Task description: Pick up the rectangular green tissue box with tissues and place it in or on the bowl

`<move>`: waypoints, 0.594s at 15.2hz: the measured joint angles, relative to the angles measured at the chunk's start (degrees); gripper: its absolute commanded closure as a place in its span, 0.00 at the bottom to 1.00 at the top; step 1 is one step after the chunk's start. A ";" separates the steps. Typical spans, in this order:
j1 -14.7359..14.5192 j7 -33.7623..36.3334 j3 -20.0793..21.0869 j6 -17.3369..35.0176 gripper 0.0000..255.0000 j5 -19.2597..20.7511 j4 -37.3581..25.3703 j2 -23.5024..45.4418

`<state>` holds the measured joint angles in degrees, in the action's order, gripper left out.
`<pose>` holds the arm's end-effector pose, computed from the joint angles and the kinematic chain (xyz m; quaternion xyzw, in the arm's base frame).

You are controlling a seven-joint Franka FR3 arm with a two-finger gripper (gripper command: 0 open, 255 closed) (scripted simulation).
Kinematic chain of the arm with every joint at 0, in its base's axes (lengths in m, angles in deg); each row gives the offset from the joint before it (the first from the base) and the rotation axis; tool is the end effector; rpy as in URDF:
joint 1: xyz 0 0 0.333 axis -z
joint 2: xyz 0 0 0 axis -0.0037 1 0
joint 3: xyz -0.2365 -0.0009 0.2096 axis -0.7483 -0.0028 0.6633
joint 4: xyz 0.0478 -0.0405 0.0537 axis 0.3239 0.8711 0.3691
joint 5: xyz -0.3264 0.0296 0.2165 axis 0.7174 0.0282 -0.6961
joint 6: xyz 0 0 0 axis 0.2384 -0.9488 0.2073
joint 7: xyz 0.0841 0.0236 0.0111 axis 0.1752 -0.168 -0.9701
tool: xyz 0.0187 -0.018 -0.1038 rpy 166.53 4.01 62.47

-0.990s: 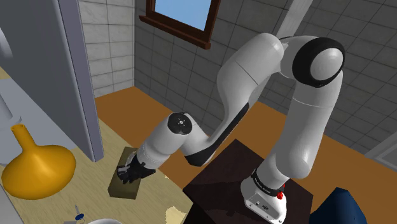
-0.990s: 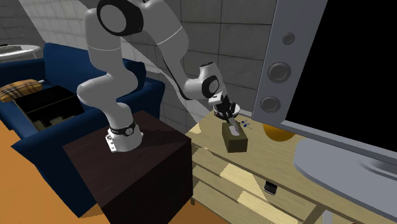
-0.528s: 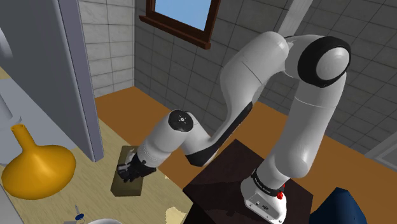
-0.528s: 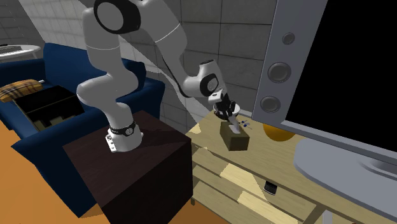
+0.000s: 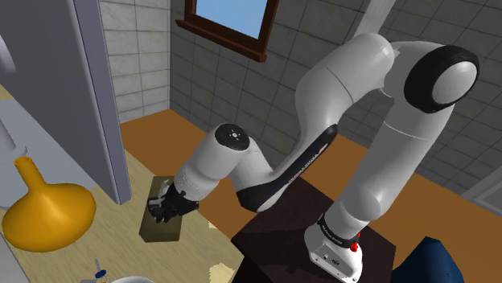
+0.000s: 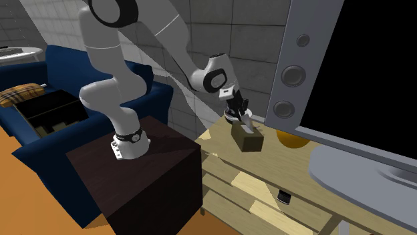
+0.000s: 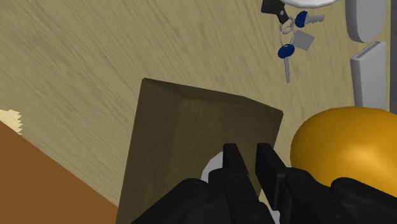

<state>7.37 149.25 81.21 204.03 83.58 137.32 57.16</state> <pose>0.3359 0.3826 0.2988 -0.9563 0.2110 -0.1217 0.1617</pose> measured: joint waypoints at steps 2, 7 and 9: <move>2.92 -4.40 3.67 -0.74 1.00 -5.66 0.23 -1.86; 8.63 -18.11 11.58 -2.61 1.00 -23.91 0.86 -8.23; 8.19 -24.43 11.97 -3.84 1.00 -32.31 0.87 -11.41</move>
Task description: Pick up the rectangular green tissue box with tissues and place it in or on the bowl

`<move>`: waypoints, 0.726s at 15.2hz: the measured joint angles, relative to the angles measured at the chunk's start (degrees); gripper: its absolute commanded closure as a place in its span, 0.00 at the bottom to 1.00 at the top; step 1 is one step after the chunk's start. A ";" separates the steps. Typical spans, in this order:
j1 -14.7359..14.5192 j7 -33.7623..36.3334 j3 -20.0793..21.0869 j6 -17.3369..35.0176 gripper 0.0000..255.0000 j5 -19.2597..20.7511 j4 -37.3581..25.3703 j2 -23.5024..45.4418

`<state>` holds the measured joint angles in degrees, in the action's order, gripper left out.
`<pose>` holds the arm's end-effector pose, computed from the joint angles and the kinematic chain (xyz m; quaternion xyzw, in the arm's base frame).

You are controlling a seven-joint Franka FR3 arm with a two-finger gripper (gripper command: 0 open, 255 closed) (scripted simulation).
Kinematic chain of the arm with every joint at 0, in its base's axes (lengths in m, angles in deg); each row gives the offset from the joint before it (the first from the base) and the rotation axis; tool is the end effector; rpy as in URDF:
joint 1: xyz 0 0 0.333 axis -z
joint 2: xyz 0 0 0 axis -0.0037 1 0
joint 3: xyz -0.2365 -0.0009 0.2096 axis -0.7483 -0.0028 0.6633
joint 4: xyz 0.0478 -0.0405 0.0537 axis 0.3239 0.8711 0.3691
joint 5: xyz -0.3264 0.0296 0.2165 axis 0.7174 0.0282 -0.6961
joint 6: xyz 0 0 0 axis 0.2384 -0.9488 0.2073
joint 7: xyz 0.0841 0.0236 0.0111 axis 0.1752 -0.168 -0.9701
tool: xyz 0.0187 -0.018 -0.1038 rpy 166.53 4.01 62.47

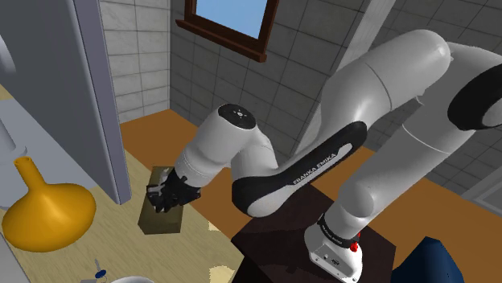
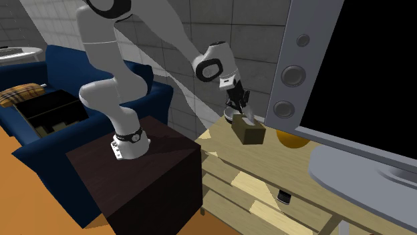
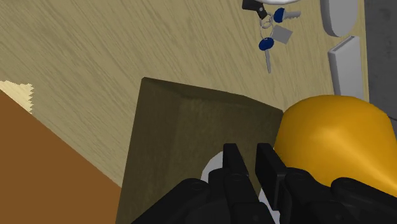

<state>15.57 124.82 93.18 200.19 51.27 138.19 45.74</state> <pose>0.3360 0.3822 0.3455 -0.9565 0.2106 -0.1233 0.1599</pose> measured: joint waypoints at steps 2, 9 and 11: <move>-1.88 -4.55 -1.43 -1.88 1.00 -6.08 -0.67 -2.40; -7.72 -12.22 -6.95 -8.18 1.00 -16.79 -2.62 -8.71; -8.01 -11.93 -6.89 -9.22 1.00 -17.06 -3.34 -9.23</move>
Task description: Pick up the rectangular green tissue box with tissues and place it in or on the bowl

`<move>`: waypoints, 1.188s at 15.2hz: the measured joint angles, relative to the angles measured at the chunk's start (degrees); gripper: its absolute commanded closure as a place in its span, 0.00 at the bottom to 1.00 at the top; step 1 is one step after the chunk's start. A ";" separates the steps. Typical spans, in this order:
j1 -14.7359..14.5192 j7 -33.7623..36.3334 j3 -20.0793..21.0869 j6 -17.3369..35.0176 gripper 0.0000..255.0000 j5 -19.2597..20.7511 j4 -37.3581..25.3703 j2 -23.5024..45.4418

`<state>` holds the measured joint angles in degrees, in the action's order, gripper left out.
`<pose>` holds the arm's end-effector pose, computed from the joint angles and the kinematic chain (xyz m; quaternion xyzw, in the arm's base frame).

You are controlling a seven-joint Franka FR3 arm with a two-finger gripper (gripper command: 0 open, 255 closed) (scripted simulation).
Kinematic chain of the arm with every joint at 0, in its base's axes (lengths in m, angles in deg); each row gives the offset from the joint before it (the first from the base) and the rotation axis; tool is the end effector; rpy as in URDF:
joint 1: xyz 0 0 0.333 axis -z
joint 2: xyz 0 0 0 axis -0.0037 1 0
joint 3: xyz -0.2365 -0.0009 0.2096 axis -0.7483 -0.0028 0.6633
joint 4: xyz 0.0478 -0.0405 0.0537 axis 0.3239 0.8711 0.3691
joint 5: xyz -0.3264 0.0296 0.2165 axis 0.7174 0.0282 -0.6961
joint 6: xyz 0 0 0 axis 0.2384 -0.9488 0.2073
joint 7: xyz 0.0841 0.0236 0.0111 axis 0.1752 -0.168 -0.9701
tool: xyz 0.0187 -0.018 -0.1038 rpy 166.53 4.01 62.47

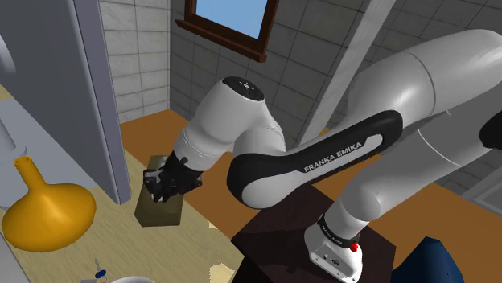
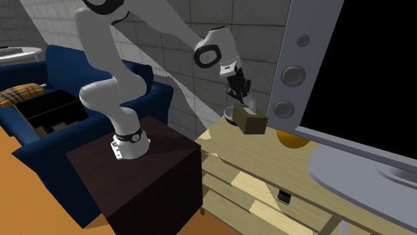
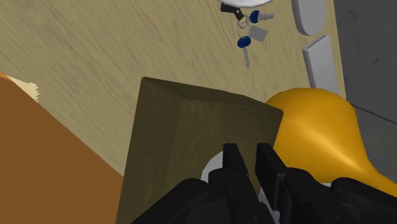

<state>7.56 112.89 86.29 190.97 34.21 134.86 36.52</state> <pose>0.3330 0.3871 0.3999 -0.9564 0.2114 -0.1211 0.1614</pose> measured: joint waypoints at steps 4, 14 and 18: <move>1.58 7.78 5.90 -2.73 1.00 3.85 -3.75 0.22; 31.88 27.59 46.88 -9.33 1.00 16.67 -16.92 2.87; 38.21 26.53 55.26 -13.57 1.00 8.19 -24.54 -4.07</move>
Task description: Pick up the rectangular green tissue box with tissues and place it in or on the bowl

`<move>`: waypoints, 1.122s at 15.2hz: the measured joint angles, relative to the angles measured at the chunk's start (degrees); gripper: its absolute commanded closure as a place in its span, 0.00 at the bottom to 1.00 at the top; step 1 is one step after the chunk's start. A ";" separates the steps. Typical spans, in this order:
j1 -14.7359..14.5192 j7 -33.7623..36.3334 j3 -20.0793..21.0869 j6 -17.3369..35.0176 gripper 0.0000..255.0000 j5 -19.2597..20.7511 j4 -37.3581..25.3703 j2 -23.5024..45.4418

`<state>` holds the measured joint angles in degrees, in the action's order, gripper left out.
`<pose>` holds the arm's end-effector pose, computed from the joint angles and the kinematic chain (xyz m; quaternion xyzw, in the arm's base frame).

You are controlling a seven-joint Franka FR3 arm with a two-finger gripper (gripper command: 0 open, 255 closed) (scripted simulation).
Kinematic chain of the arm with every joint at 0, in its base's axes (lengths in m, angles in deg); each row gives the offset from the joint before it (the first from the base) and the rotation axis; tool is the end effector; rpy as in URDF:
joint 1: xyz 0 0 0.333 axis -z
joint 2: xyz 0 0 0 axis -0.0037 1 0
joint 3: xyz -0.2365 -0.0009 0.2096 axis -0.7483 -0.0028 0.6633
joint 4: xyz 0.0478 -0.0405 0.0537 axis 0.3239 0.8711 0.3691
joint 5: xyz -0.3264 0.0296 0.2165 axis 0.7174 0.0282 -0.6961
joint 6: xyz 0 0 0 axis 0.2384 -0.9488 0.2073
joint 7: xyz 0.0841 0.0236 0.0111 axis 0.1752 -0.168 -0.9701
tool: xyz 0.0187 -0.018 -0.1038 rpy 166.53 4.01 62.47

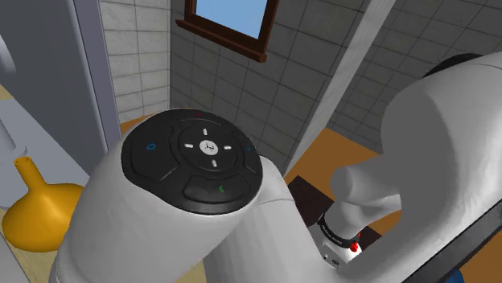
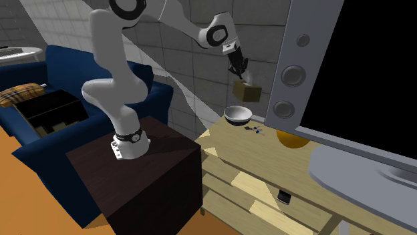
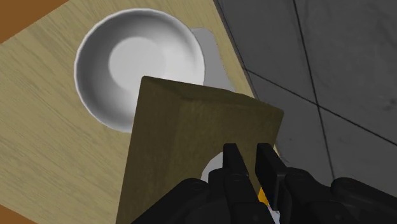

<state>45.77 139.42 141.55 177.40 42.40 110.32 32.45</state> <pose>0.2080 0.5754 0.4488 -0.9561 0.2107 -0.1235 0.1622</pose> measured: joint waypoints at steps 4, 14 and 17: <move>3.28 -1.20 3.65 1.04 1.00 -3.67 -0.94 -3.21; 7.51 -3.50 8.75 7.36 1.00 -8.52 2.38 -7.11; 9.12 -4.21 10.74 8.98 1.00 -10.21 2.66 -8.65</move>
<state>54.89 135.21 152.29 186.38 32.19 112.98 23.80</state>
